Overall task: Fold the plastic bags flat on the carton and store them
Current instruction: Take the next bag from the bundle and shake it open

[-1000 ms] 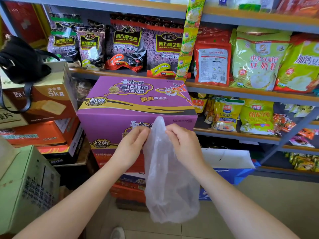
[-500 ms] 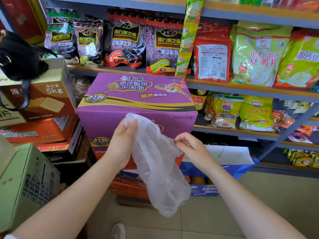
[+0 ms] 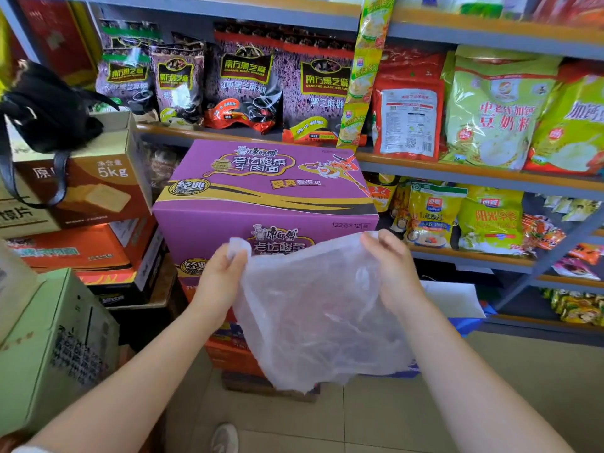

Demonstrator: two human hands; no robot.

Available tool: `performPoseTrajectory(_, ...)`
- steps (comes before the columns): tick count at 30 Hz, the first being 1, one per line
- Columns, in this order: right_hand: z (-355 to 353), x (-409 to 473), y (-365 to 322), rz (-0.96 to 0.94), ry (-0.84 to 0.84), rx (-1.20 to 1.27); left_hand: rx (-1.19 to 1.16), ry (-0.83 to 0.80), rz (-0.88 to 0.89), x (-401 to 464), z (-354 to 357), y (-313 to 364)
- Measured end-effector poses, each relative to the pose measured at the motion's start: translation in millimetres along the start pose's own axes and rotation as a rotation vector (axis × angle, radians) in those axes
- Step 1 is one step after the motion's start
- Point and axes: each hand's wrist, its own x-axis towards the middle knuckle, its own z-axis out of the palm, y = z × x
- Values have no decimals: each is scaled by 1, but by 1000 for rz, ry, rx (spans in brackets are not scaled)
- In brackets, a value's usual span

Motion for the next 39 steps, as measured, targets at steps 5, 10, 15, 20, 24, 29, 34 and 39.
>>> performPoseTrajectory(5,6,-4,-30,-296,-228,-481,510,15,61,-12,15,8)
performPoseTrajectory(10,25,-13,-43,-343,-372,-545,411,-285,536,-25,52,72)
performPoseTrajectory(15,-8,-21,-45,-315,-329,-548,299,-133,406,-11,59,62)
performPoseTrajectory(20,-50,-16,-4,319,18,-536,76,-120,285,-5,43,48)
performPoseTrajectory(24,-54,-19,2,694,-187,136,18,-164,285,-5,40,46)
performPoseTrajectory(29,-42,-16,0,515,-364,161,-16,-175,244,-9,37,43)
performPoseTrajectory(34,-51,3,19,255,-44,-361,-108,36,141,0,21,31)
performPoseTrajectory(39,-44,7,16,4,2,-1082,-14,33,183,-4,26,32)
